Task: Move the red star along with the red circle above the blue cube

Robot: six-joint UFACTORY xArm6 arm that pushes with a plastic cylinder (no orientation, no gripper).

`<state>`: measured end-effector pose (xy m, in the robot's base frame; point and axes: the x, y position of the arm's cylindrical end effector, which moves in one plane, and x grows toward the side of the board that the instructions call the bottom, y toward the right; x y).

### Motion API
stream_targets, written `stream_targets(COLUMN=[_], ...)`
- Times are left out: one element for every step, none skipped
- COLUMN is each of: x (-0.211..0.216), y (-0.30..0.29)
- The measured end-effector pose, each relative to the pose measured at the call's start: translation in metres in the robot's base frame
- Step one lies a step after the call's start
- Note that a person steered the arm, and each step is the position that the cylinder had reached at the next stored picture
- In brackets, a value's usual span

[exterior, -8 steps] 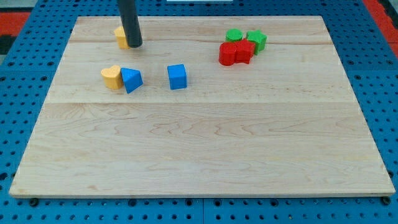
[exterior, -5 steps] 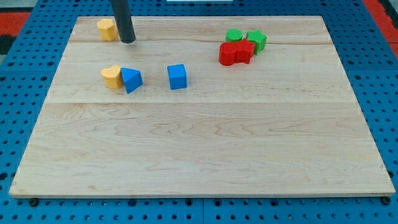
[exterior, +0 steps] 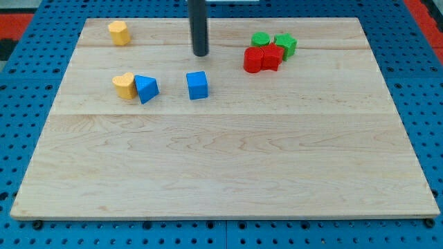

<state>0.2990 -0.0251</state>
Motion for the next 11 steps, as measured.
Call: stream_targets(x=[0.0,0.0,0.014,0.035,0.049,0.057,0.064,0.068,0.075,0.071,0.055], y=[0.005,0.006,0.007,0.012,0.033,0.047,0.06,0.072,0.095,0.127,0.166])
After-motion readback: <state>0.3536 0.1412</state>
